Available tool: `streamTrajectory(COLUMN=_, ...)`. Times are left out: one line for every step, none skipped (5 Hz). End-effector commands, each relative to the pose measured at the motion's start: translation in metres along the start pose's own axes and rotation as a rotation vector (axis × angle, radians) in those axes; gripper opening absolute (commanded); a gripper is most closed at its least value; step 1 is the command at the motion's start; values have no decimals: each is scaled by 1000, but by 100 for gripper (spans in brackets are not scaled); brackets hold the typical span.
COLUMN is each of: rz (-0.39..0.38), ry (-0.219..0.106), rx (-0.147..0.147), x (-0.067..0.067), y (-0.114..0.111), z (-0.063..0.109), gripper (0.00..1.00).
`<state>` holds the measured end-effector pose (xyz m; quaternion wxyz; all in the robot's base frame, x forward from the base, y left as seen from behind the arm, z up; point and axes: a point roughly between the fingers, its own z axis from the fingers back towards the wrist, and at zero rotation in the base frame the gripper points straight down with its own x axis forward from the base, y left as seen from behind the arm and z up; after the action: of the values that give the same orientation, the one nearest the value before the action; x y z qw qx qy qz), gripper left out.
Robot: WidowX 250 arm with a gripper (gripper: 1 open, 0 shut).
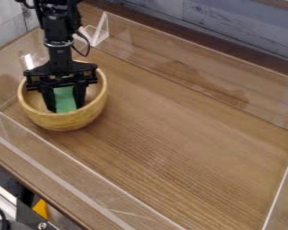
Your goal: Remove the green block from inside the brown bowl and put it on the table
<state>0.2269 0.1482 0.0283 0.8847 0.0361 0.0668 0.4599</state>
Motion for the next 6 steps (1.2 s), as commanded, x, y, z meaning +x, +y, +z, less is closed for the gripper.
streamTrajectory(rz=100, ry=-43, rx=-25, x=11, y=9, z=16, gripper=0)
streamTrajectory(rz=79, ry=-49, rx=-23, x=7, y=6, z=18, gripper=0)
streamTrajectory(rz=57, ry=-57, rx=-22, x=2, y=2, z=21, gripper=0)
streamTrajectory(rz=18, ry=-67, rx=-19, x=2, y=1, z=21, gripper=0)
streamTrajectory(rz=-18, ry=-75, rx=-17, x=2, y=0, z=20, gripper=0)
streamTrajectory(rz=-16, ry=-78, rx=-16, x=-1, y=2, z=25, gripper=0)
